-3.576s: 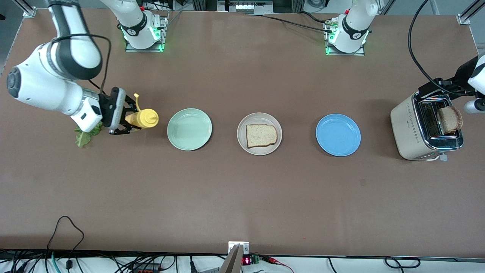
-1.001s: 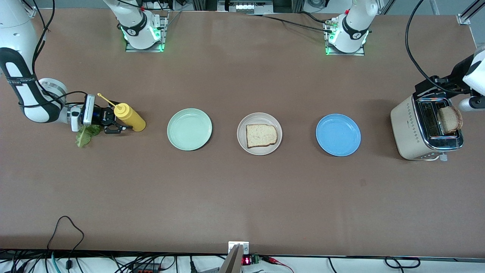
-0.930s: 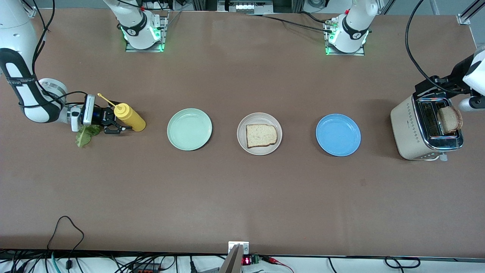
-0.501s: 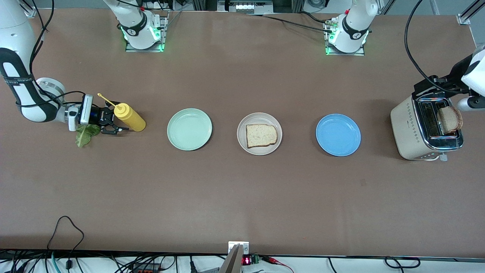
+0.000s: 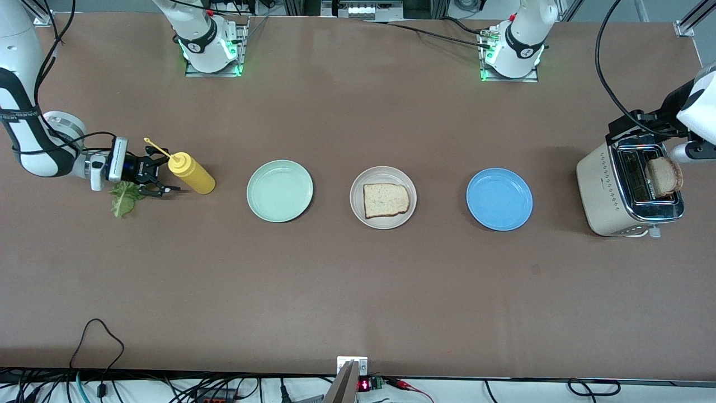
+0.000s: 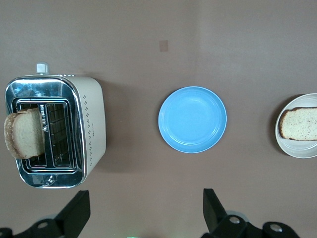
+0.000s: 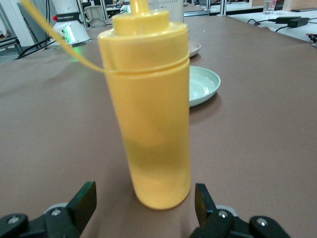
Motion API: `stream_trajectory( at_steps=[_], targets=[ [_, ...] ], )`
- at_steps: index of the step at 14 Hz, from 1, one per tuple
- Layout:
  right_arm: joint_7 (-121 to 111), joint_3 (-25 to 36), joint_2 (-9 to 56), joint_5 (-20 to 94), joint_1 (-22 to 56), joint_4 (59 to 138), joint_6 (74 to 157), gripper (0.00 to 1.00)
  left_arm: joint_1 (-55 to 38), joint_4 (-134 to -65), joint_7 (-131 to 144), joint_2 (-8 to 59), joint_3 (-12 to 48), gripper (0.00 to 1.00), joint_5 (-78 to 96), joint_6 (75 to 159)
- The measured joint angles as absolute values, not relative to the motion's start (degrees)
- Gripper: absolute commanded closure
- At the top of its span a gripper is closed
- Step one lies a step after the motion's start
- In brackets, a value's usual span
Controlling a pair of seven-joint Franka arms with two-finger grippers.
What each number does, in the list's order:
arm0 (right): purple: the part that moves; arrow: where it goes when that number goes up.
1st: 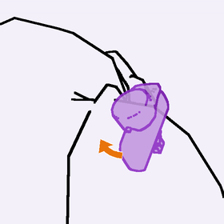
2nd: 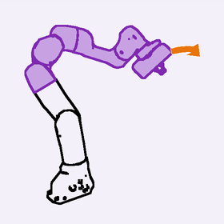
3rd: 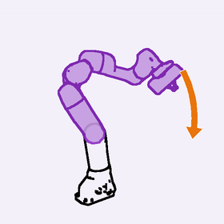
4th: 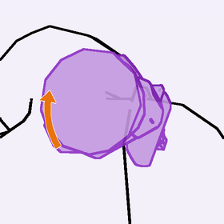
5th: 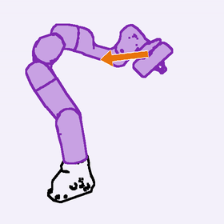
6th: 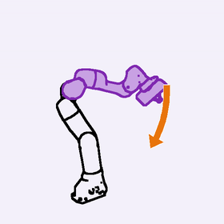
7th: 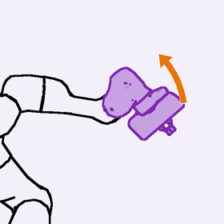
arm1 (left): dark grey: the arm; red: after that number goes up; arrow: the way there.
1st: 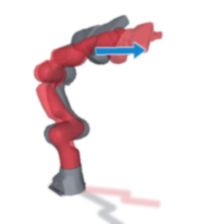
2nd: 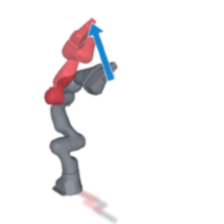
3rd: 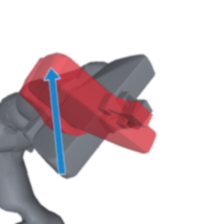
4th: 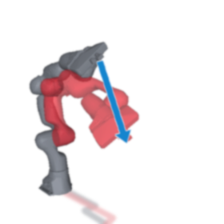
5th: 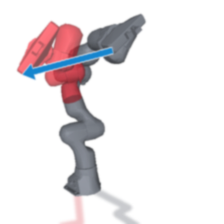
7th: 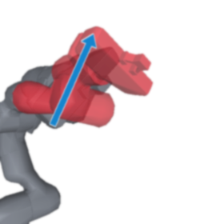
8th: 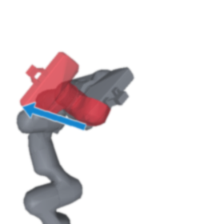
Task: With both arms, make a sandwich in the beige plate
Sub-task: 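Lower the bottle onto the table and open the right gripper, then reach the right gripper down to the green lettuce leaf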
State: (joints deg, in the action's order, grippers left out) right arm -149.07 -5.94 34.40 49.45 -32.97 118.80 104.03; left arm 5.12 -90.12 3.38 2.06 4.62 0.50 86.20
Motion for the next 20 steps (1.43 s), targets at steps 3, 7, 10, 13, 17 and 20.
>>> stream_trajectory(
  at_steps=[3, 7, 10, 13, 17, 20],
  targets=[
    [-149.07, -4.84, 34.37, 46.84, -34.49, 116.44, 102.13, 0.11, 5.12, -90.12, 3.38, 2.06, 4.62, 0.00, 0.50, 86.16],
    [-146.46, -3.57, 32.98, 45.92, -34.91, 113.04, 98.96, 0.11, 5.11, -90.12, 3.38, 2.06, 4.63, 0.00, 0.50, 86.03],
    [-139.63, -3.44, 30.30, 45.86, -34.92, 111.70, 98.07, 0.11, 4.95, -90.12, 3.38, 2.03, 4.73, 0.00, 0.50, 85.94],
    [-130.01, -3.46, 26.87, 44.30, -34.88, 111.36, 98.06, 0.11, 4.88, -90.12, 3.38, 1.99, 4.79, 0.00, 0.50, 85.58],
    [-119.02, -3.50, 23.44, 40.91, -34.71, 109.86, 103.54, 0.10, 4.89, -90.12, 3.38, 1.98, 4.78, 0.00, 0.50, 85.16],
    [-107.04, -3.62, 21.32, 37.43, -33.32, 108.42, 109.97, 0.06, 4.88, -90.12, 3.38, 1.99, 4.79, 0.00, 0.50, 85.09]
  ],
)
